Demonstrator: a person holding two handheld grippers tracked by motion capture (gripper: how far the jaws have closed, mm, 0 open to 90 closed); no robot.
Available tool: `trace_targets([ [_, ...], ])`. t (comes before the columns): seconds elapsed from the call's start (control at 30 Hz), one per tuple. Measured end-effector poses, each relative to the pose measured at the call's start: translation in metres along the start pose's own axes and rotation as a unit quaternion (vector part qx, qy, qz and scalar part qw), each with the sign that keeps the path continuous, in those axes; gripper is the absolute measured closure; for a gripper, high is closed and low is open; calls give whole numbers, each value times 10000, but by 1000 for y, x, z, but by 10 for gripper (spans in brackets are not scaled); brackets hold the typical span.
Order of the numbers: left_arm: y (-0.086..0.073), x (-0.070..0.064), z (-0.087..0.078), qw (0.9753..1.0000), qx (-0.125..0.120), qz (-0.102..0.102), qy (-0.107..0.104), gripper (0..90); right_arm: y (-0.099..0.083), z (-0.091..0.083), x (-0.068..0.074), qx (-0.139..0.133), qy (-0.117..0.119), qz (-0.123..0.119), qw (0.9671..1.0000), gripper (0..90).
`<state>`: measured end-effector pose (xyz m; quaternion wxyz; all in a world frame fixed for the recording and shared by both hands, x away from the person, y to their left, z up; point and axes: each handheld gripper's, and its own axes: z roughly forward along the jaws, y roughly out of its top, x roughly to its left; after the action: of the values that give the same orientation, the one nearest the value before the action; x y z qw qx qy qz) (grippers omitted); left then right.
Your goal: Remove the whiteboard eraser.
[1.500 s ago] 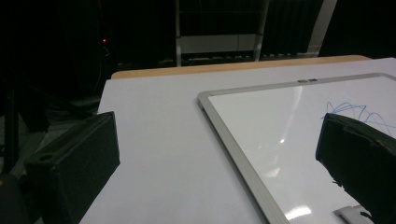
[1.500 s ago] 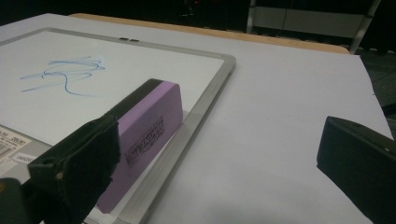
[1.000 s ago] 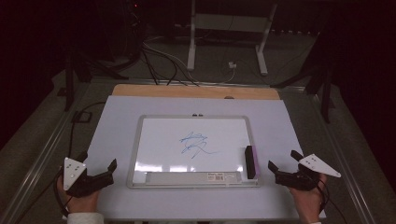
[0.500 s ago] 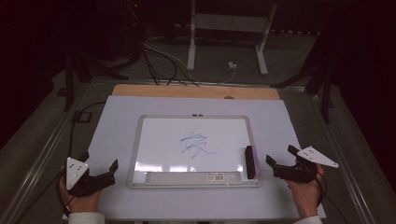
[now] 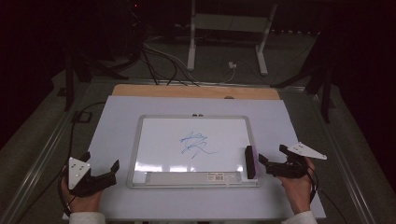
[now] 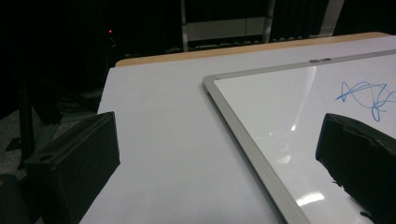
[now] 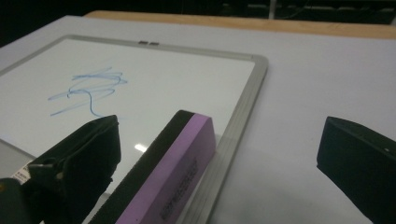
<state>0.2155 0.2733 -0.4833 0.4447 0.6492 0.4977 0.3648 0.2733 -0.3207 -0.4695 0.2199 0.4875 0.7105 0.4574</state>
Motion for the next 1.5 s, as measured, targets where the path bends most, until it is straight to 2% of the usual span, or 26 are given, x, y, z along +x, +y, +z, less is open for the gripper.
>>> trace_targets([
  [0.27, -1, 2, 0, 10000, -1, -45, 28, 5, 1, 10, 5, 312, -1, -16, 9995, 0],
  [0.53, -1, 2, 1, 10000, 4, -27, 26, 5, 0, 17, 5, 607, 117, 94, 9980, 96],
  [0.57, -1, 2, 1, 10000, -1, -37, 29, 5, -1, 18, 6, 706, 172, 149, 9972, 145],
  [0.67, -1, 2, 1, 10000, -2, -36, 30, 5, -2, 18, 6, 788, 265, 205, 9963, 224],
  [0.73, -1, 2, 1, 10000, -2, -38, 26, 5, -3, 17, 7, 833, 304, 252, 9957, 317],
  [0.77, -1, 2, 1, 10000, -2, -38, 26, 5, -3, 17, 7, 833, 304, 252, 9957, 317],
  [0.8, -1, 2, 0, 10000, -4, -38, 26, 5, -3, 15, 8, 880, 343, 301, 9951, 425],
  [0.87, -1, 2, 0, 10000, -9, -31, 23, 5, -4, 15, 9, 988, 432, 288, 9938, 510],
  [1.0, -1, 2, 0, 10000, 2, -26, 23, 5, -5, 16, 10, 1054, 562, 430, 9919, 576],
  [1.13, -1, 1, 1, 10000, 9, -16, 29, 5, -4, 18, 10, 1106, 600, 499, 9908, 561],
  [1.27, -1, 1, 1, 10000, 17, -9, 34, 5, -4, 21, 8, 1184, 635, 681, 9886, 447],
  [1.37, -1, 1, 1, 10000, 17, -8, 35, 5, -4, 25, 11, 1239, 628, 725, 9877, 370],
  [1.47, -1, 1, 1, 10000, 14, -9, 50, 5, -3, 32, 16, 1375, 770, 770, 9845, 327],
  [1.5, -1, 1, 1, 10000, 15, -8, 49, 5, -3, 32, 16, 1375, 770, 770, 9845, 327],
])
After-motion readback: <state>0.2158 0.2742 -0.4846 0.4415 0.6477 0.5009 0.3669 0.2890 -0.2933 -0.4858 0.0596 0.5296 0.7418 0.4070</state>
